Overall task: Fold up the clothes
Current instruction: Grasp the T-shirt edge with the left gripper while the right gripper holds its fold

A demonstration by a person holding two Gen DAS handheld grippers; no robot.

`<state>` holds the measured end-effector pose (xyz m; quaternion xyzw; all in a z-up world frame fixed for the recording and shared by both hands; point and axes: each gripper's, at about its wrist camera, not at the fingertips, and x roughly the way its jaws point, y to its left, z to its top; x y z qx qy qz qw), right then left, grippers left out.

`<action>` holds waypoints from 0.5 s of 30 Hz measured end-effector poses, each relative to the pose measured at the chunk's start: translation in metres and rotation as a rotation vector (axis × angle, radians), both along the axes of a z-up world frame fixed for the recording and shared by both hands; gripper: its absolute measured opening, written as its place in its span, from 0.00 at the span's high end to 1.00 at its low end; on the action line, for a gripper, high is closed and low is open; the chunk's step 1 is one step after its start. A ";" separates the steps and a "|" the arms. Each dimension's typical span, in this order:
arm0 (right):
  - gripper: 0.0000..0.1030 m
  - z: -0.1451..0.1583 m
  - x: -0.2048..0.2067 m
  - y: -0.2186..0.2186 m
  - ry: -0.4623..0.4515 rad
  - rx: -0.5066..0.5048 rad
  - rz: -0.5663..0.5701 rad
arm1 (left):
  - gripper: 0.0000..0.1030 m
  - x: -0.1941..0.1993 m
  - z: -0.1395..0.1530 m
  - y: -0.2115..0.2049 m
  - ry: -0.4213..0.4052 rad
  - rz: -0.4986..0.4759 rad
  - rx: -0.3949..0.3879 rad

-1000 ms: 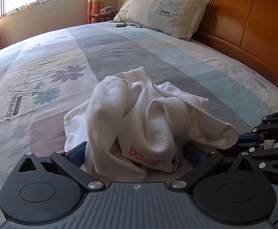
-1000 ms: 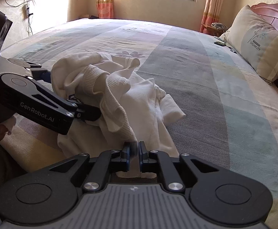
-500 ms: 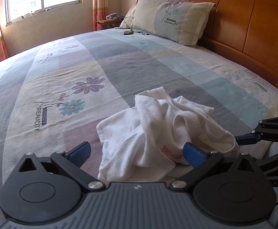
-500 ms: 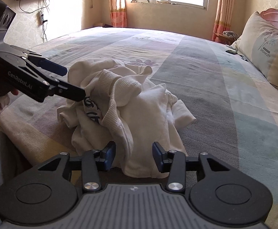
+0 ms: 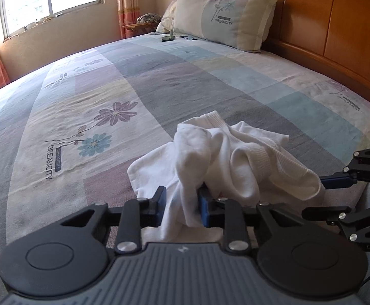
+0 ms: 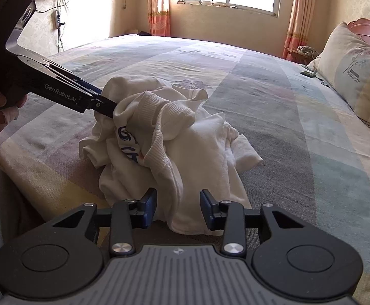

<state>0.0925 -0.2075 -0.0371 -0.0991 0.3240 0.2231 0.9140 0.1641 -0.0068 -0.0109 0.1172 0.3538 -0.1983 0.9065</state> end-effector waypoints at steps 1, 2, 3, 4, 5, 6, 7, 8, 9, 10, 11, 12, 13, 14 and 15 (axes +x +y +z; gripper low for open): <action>0.58 0.000 0.000 0.001 -0.007 -0.004 0.004 | 0.89 0.000 0.000 -0.002 0.000 -0.006 0.004; 0.58 -0.001 0.000 0.003 -0.015 -0.009 0.011 | 0.90 0.000 0.001 -0.002 0.000 -0.008 0.004; 0.58 -0.002 -0.001 0.004 -0.021 -0.016 0.019 | 0.91 0.000 0.002 -0.001 -0.005 -0.006 0.004; 0.58 -0.003 -0.001 0.005 -0.023 -0.025 0.023 | 0.92 0.000 0.003 0.001 -0.009 -0.001 0.004; 0.58 -0.005 0.000 0.006 -0.022 -0.037 0.028 | 0.92 0.000 0.004 0.004 -0.011 0.006 0.002; 0.63 -0.007 0.000 0.006 -0.020 -0.048 0.031 | 0.93 0.000 0.006 0.007 -0.012 0.010 -0.002; 0.73 -0.008 0.000 0.006 -0.011 -0.055 0.032 | 0.92 0.001 0.007 0.010 -0.010 0.007 -0.009; 0.92 -0.009 0.001 0.005 0.000 -0.056 0.033 | 0.91 0.001 0.007 0.012 -0.007 0.002 -0.017; 0.92 -0.010 0.002 0.004 0.008 -0.054 0.034 | 0.87 0.002 0.007 0.013 0.000 -0.004 -0.026; 0.92 -0.010 0.002 0.003 0.013 -0.047 0.036 | 0.87 0.004 0.006 0.013 0.005 -0.004 -0.035; 0.91 -0.009 0.003 0.002 0.017 -0.041 0.039 | 0.87 0.008 0.005 0.012 0.012 0.001 -0.044; 0.90 -0.009 0.003 0.002 0.017 -0.036 0.039 | 0.85 0.011 0.004 0.011 0.018 0.006 -0.053; 0.89 -0.009 0.004 0.003 0.013 -0.037 0.036 | 0.82 0.015 0.003 0.011 0.025 0.011 -0.064; 0.89 -0.010 0.005 0.005 0.014 -0.043 0.038 | 0.81 0.019 0.002 0.010 0.031 0.017 -0.077; 0.89 -0.010 0.006 0.006 0.014 -0.048 0.039 | 0.82 0.022 0.001 0.009 0.039 0.020 -0.088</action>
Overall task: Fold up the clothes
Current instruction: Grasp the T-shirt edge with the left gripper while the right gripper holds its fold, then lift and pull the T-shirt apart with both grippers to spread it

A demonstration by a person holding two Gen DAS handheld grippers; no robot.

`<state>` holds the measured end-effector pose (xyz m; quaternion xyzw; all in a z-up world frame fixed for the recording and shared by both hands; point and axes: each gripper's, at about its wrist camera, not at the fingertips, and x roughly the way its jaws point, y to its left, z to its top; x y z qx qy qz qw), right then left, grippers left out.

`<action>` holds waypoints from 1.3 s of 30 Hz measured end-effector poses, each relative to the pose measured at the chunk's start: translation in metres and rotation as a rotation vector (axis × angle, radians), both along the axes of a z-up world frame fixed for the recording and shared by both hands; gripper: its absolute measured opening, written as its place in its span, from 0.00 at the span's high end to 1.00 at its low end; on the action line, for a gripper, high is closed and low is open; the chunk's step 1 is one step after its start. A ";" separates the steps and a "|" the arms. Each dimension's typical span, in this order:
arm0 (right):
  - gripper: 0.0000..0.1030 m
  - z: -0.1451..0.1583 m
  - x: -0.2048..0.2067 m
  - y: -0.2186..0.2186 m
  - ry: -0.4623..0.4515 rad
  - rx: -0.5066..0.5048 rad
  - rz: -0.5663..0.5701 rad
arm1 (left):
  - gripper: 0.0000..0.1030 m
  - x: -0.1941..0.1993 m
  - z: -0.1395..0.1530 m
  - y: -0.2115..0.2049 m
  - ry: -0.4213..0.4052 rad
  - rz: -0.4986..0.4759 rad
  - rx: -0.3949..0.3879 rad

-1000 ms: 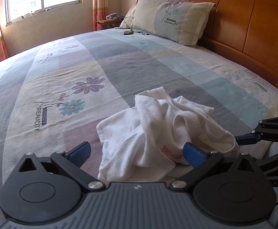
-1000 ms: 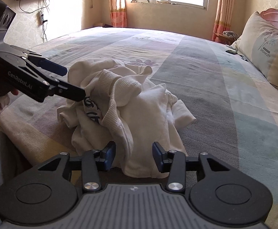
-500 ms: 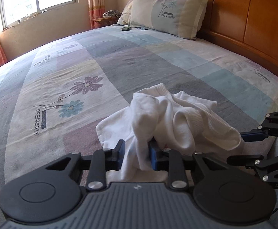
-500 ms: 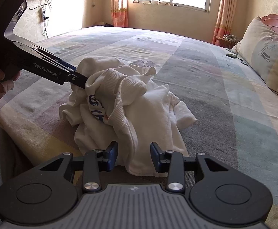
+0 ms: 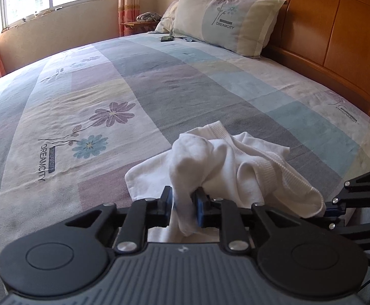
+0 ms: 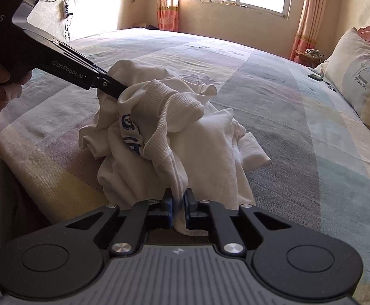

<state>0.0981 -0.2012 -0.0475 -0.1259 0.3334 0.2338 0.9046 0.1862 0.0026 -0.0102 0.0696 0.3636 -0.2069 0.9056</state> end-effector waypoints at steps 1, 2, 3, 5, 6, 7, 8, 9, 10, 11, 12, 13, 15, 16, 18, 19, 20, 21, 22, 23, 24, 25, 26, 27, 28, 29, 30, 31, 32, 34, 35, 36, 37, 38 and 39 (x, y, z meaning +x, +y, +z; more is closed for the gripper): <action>0.89 -0.001 0.000 0.002 -0.002 -0.007 0.001 | 0.85 0.002 0.000 0.000 0.006 -0.001 -0.004; 0.88 -0.002 0.000 0.003 -0.006 -0.015 0.004 | 0.85 0.002 -0.001 -0.001 0.006 -0.005 -0.001; 0.88 -0.003 -0.001 0.004 -0.008 -0.022 0.011 | 0.88 0.001 0.000 -0.001 0.002 -0.009 0.007; 0.89 -0.002 -0.003 0.004 -0.012 -0.028 0.014 | 0.93 -0.003 0.003 0.002 -0.023 -0.001 0.031; 0.91 0.000 -0.002 0.002 -0.015 -0.026 0.009 | 0.94 -0.005 0.006 0.004 -0.037 0.009 0.044; 0.92 0.003 0.000 -0.001 -0.020 -0.024 -0.001 | 0.94 -0.006 0.009 0.007 -0.050 0.025 0.055; 0.92 0.007 0.002 -0.004 -0.026 -0.022 -0.012 | 0.94 -0.006 0.013 0.012 -0.060 0.041 0.060; 0.92 0.012 0.006 -0.008 -0.034 -0.021 -0.023 | 0.94 -0.005 0.016 0.017 -0.066 0.056 0.061; 0.92 0.017 0.010 -0.012 -0.043 -0.022 -0.033 | 0.94 -0.004 0.020 0.022 -0.073 0.071 0.065; 0.92 0.022 0.015 -0.016 -0.058 -0.030 -0.041 | 0.94 -0.003 0.023 0.026 -0.081 0.085 0.073; 0.92 0.028 0.021 -0.018 -0.075 -0.047 -0.048 | 0.94 -0.002 0.026 0.030 -0.090 0.097 0.080; 0.92 0.033 0.027 -0.021 -0.096 -0.068 -0.056 | 0.94 -0.001 0.028 0.034 -0.100 0.108 0.086; 0.92 0.045 0.041 -0.025 -0.140 -0.102 -0.066 | 0.94 0.004 0.032 0.041 -0.109 0.129 0.088; 0.92 0.051 0.048 -0.026 -0.161 -0.117 -0.069 | 0.94 0.007 0.033 0.045 -0.110 0.139 0.087; 0.92 0.059 0.062 -0.028 -0.194 -0.143 -0.080 | 0.94 0.014 0.033 0.051 -0.113 0.156 0.089; 0.92 0.062 0.071 -0.029 -0.204 -0.152 -0.088 | 0.94 0.018 0.033 0.054 -0.115 0.164 0.090; 0.93 0.064 0.081 -0.031 -0.210 -0.160 -0.097 | 0.94 0.022 0.033 0.058 -0.117 0.171 0.090; 0.95 0.065 0.090 -0.032 -0.212 -0.167 -0.107 | 0.94 0.027 0.033 0.061 -0.117 0.178 0.088; 0.95 0.066 0.099 -0.034 -0.213 -0.173 -0.117 | 0.94 0.032 0.032 0.064 -0.116 0.185 0.086; 0.95 0.067 0.109 -0.035 -0.212 -0.175 -0.127 | 0.94 0.037 0.031 0.068 -0.110 0.191 0.080; 0.96 0.068 0.119 -0.037 -0.202 -0.167 -0.132 | 0.94 0.042 0.030 0.071 -0.098 0.194 0.068; 0.96 0.069 0.128 -0.039 -0.184 -0.153 -0.136 | 0.94 0.045 0.029 0.074 -0.088 0.193 0.058; 0.96 0.070 0.137 -0.043 -0.158 -0.123 -0.136 | 0.94 0.046 0.026 0.075 -0.084 0.181 0.051; 0.95 0.071 0.143 -0.050 -0.116 -0.065 -0.128 | 0.93 0.046 0.024 0.077 -0.079 0.164 0.045; 0.93 0.073 0.149 -0.056 -0.074 -0.006 -0.121 | 0.92 0.045 0.022 0.078 -0.067 0.148 0.033; 0.86 0.073 0.153 -0.063 -0.030 0.059 -0.109 | 0.92 0.044 0.019 0.081 -0.049 0.132 0.011; 0.78 0.072 0.154 -0.073 0.017 0.135 -0.091 | 0.92 0.044 0.017 0.083 -0.031 0.117 -0.011; 0.72 0.070 0.154 -0.082 0.069 0.219 -0.069 | 0.90 0.043 0.014 0.086 -0.016 0.103 -0.032; 0.56 0.066 0.152 -0.091 0.123 0.299 -0.045 | 0.89 0.042 0.012 0.089 -0.007 0.094 -0.048; 0.42 0.055 0.149 -0.102 0.215 0.389 -0.013 | 0.87 0.043 0.008 0.093 0.007 0.089 -0.056; 0.42 0.049 0.146 -0.106 0.259 0.420 -0.002 | 0.87 0.044 0.006 0.094 0.012 0.087 -0.054; 0.42 0.043 0.143 -0.107 0.294 0.433 0.001 | 0.88 0.044 0.005 0.095 0.018 0.083 -0.057; 0.42 0.038 0.140 -0.108 0.321 0.440 0.009 | 0.88 0.045 0.003 0.095 0.025 0.079 -0.062; 0.45 0.036 0.137 -0.106 0.332 0.436 0.025 | 0.89 0.045 0.002 0.095 0.028 0.077 -0.060; 0.54 0.033 0.133 -0.104 0.344 0.433 0.041 | 0.91 0.044 0.002 0.094 0.023 0.077 -0.049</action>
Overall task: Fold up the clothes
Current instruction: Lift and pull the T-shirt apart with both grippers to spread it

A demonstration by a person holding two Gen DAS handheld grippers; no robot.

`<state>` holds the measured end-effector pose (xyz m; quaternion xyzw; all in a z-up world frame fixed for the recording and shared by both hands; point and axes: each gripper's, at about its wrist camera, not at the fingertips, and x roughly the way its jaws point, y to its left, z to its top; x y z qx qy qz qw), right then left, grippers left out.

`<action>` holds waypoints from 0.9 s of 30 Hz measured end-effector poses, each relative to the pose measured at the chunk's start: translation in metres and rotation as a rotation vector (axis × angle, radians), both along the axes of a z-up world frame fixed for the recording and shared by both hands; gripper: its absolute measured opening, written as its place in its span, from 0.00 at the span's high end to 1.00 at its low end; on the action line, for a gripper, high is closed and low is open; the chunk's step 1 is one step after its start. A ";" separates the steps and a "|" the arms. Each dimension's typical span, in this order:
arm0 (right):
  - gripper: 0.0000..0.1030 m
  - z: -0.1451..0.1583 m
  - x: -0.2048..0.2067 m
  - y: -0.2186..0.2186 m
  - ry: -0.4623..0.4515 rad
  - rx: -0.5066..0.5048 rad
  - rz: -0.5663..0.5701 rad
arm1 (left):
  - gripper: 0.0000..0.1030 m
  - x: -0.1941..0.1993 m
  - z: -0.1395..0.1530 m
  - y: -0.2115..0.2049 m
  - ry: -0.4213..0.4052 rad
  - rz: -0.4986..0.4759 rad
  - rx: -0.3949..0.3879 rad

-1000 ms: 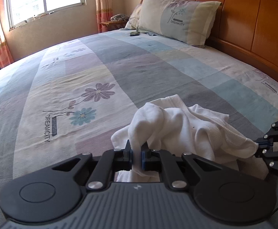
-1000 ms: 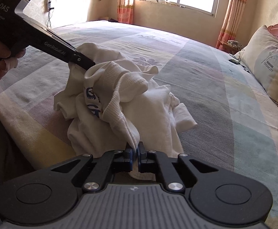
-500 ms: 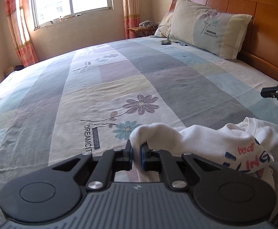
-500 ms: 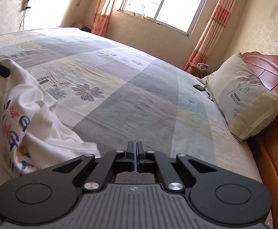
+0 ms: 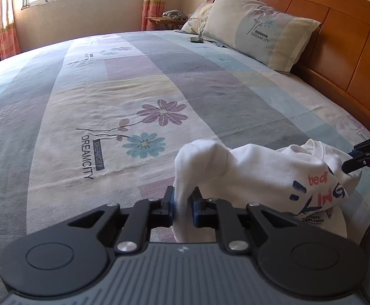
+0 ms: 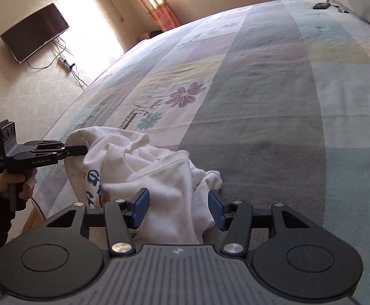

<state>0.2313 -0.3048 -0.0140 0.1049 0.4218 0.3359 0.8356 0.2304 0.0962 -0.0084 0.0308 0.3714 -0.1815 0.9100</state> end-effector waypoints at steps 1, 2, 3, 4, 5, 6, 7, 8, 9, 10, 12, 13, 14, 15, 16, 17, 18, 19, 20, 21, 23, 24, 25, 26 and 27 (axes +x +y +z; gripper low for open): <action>0.64 -0.002 -0.004 0.002 0.008 -0.001 0.019 | 0.93 0.000 0.000 -0.002 -0.008 0.000 0.016; 0.90 -0.004 -0.006 0.005 0.009 -0.013 0.033 | 0.95 -0.001 0.001 -0.004 -0.021 -0.002 0.041; 0.92 -0.002 -0.006 0.011 -0.005 -0.043 0.040 | 0.97 -0.001 0.002 -0.006 -0.034 -0.001 0.061; 0.93 0.000 -0.006 0.014 -0.025 -0.066 0.042 | 0.98 0.000 0.004 -0.007 -0.046 0.003 0.072; 0.93 0.003 -0.006 0.017 -0.044 -0.086 0.043 | 0.99 0.001 0.007 -0.007 -0.057 0.008 0.079; 0.93 0.006 -0.003 0.019 -0.063 -0.105 0.038 | 0.99 0.003 0.010 -0.007 -0.067 0.016 0.079; 0.93 0.010 0.001 0.019 -0.084 -0.128 0.026 | 0.99 0.005 0.012 -0.006 -0.077 0.026 0.079; 0.94 0.015 0.006 0.020 -0.107 -0.154 0.015 | 0.99 0.009 0.015 -0.004 -0.085 0.037 0.082; 0.94 0.019 0.013 0.021 -0.132 -0.185 0.007 | 0.99 0.013 0.018 -0.003 -0.092 0.048 0.082; 0.94 0.023 0.019 0.022 -0.158 -0.216 -0.001 | 0.99 0.018 0.020 -0.001 -0.096 0.056 0.080; 0.94 0.031 0.032 0.024 -0.208 -0.278 -0.017 | 0.99 0.026 0.024 0.001 -0.113 0.071 0.080; 0.94 0.035 0.038 0.026 -0.234 -0.309 -0.025 | 0.99 0.030 0.026 0.002 -0.122 0.078 0.082; 0.94 0.038 0.045 0.027 -0.259 -0.343 -0.032 | 0.99 0.035 0.028 0.004 -0.131 0.088 0.085; 0.94 0.041 0.052 0.031 -0.285 -0.379 -0.037 | 0.99 0.041 0.030 0.006 -0.137 0.099 0.084; 0.94 0.043 0.058 0.033 -0.307 -0.408 -0.047 | 0.99 0.047 0.031 0.008 -0.138 0.109 0.079; 0.94 0.045 0.064 0.036 -0.329 -0.438 -0.055 | 0.99 0.053 0.032 0.011 -0.140 0.119 0.074; 0.94 0.046 0.072 0.038 -0.347 -0.465 -0.064 | 0.99 0.059 0.032 0.013 -0.141 0.129 0.069; 0.94 0.047 0.080 0.038 -0.357 -0.481 -0.077 | 0.99 0.065 0.033 0.016 -0.139 0.139 0.062; 0.94 0.048 0.089 0.039 -0.365 -0.493 -0.091 | 0.99 0.072 0.032 0.019 -0.131 0.147 0.051; 0.94 0.048 0.099 0.040 -0.369 -0.500 -0.110 | 0.99 0.080 0.029 0.021 -0.119 0.155 0.041; 0.94 0.046 0.120 0.041 -0.365 -0.509 -0.136 | 0.99 0.095 0.019 0.025 -0.086 0.168 0.030; 0.94 0.044 0.131 0.042 -0.357 -0.513 -0.148 | 0.99 0.103 0.014 0.026 -0.069 0.173 0.026; 0.94 0.039 0.144 0.043 -0.342 -0.515 -0.160 | 0.99 0.109 0.009 0.027 -0.056 0.174 0.026; 0.94 0.034 0.157 0.046 -0.329 -0.519 -0.172 | 0.99 0.114 0.004 0.028 -0.050 0.171 0.034; 0.94 0.028 0.167 0.049 -0.318 -0.528 -0.179 | 0.99 0.117 -0.001 0.029 -0.044 0.173 0.041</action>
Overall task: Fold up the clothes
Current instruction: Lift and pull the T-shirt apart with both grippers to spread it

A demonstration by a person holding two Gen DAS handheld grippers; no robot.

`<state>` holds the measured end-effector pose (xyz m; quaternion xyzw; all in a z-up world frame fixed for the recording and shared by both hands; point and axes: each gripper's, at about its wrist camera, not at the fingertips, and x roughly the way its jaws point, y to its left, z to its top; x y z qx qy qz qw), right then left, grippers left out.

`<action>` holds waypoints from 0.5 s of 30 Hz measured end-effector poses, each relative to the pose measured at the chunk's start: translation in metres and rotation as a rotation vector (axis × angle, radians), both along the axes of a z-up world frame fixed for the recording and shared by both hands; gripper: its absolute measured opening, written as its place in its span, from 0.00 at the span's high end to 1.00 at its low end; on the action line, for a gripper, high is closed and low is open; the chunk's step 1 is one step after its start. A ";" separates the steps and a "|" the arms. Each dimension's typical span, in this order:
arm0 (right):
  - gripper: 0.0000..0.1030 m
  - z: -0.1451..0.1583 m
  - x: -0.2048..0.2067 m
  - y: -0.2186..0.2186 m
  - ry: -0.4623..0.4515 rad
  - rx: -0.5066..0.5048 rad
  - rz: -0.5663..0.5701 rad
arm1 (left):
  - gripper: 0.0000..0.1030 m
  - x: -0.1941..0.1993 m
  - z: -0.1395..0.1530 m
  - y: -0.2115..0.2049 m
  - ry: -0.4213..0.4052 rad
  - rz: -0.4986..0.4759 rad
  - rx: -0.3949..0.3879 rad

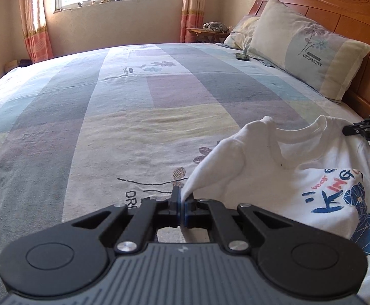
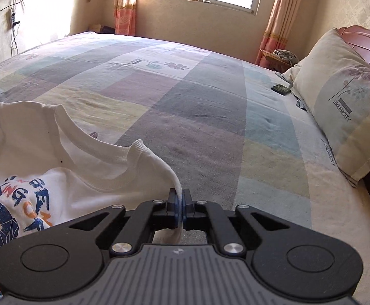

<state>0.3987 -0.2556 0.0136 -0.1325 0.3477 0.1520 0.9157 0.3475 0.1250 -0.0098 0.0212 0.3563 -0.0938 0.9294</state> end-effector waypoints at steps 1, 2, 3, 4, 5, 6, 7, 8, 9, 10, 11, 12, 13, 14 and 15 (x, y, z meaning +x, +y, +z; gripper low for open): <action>0.94 -0.006 0.009 0.003 0.008 -0.013 -0.006 | 0.99 0.002 -0.004 0.001 0.011 0.006 0.000; 0.94 -0.012 0.019 0.007 0.016 -0.025 -0.013 | 0.99 0.005 -0.009 0.003 0.021 0.012 -0.003; 0.94 -0.019 0.030 0.011 0.025 -0.035 -0.019 | 0.99 0.006 -0.012 0.005 0.027 0.018 -0.008; 0.94 -0.025 0.039 0.015 0.032 -0.039 -0.023 | 0.99 0.007 -0.014 0.007 0.029 0.024 -0.007; 0.94 -0.030 0.046 0.019 0.036 -0.039 -0.023 | 0.99 0.008 -0.016 0.008 0.031 0.031 -0.002; 0.94 -0.034 0.053 0.024 0.037 -0.038 -0.024 | 0.99 0.010 -0.018 0.011 0.032 0.045 0.001; 0.94 -0.038 0.060 0.029 0.037 -0.037 -0.024 | 0.99 0.012 -0.020 0.014 0.033 0.063 -0.003; 0.94 -0.043 0.066 0.034 0.040 -0.038 -0.025 | 0.99 0.014 -0.022 0.017 0.034 0.073 -0.011; 0.94 -0.047 0.070 0.038 0.044 -0.040 -0.026 | 0.98 0.018 -0.026 0.020 0.049 0.074 -0.019; 0.94 -0.051 0.075 0.041 0.048 -0.042 -0.027 | 0.95 0.023 -0.031 0.022 0.083 0.063 -0.026; 0.94 -0.055 0.079 0.044 0.060 -0.040 -0.030 | 0.94 0.028 -0.037 0.023 0.118 0.058 -0.032; 0.93 -0.060 0.081 0.046 0.083 -0.032 -0.031 | 0.93 0.032 -0.043 0.023 0.147 0.063 -0.031; 0.93 -0.065 0.082 0.046 0.107 -0.025 -0.028 | 0.93 0.033 -0.049 0.022 0.169 0.064 -0.024; 0.93 -0.069 0.082 0.046 0.125 -0.020 -0.028 | 0.93 0.033 -0.052 0.022 0.185 0.065 -0.022; 0.90 -0.071 0.077 0.044 0.129 -0.017 -0.031 | 0.92 0.029 -0.054 0.022 0.194 0.065 -0.030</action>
